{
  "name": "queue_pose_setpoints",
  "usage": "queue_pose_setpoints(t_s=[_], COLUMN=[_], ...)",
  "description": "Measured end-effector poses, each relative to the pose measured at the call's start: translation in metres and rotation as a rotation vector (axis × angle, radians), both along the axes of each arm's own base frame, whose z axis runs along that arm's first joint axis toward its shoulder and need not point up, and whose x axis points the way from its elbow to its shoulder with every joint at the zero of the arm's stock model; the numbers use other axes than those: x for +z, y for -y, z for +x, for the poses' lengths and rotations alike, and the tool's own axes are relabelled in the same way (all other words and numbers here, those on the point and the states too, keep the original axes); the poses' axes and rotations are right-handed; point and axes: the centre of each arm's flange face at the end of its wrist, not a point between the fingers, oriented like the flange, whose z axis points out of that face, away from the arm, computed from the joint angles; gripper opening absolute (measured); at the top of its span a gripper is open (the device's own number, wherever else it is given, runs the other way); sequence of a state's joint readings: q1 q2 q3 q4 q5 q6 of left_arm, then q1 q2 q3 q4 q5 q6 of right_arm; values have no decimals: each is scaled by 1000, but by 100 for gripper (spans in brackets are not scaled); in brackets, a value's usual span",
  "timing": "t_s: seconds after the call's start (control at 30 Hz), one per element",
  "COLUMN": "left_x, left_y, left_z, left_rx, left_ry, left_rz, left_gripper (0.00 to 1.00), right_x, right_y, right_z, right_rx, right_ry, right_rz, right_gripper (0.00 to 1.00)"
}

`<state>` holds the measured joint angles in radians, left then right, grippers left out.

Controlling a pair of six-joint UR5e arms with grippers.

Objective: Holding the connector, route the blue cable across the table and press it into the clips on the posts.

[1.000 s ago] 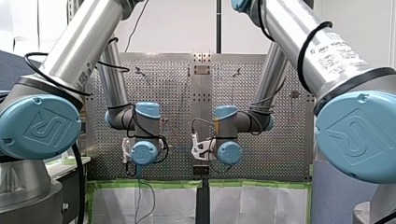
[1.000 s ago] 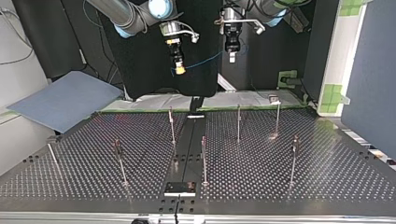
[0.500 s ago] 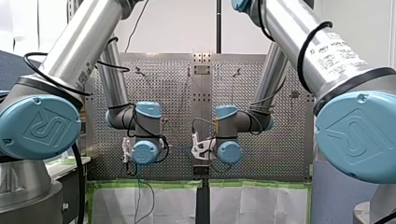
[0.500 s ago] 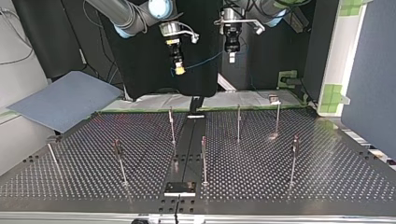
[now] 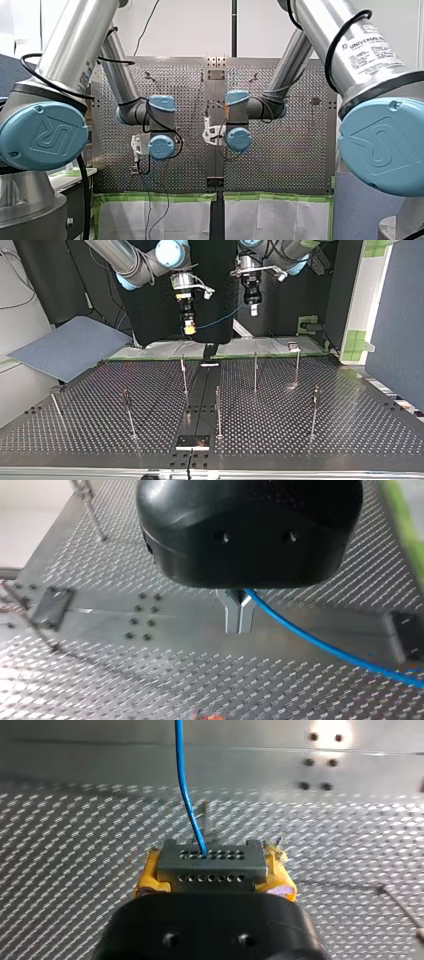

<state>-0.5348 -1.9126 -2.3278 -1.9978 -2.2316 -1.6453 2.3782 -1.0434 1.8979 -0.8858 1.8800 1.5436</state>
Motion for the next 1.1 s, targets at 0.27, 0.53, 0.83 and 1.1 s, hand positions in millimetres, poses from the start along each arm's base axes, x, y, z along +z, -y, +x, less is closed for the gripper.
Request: queue_pose_setpoints(t_s=[0.27,0.53,0.83,1.1], left_x=[44,85,128,156], left_y=[-2,-7,-20,-33], left_z=[27,45,56,50], left_rx=[96,185,283,332], left_ry=[53,91,122,123], left_rz=[-10,-12,-29,-24], left_gripper=[0,0,0,0], right_x=[61,121,133,113], right_y=[6,5,2,5], right_z=[19,35,45,61], right_rx=[55,115,182,222], right_ry=[44,99,125,111], right_rz=[-49,-92,-73,-43], right_gripper=[0,0,0,0])
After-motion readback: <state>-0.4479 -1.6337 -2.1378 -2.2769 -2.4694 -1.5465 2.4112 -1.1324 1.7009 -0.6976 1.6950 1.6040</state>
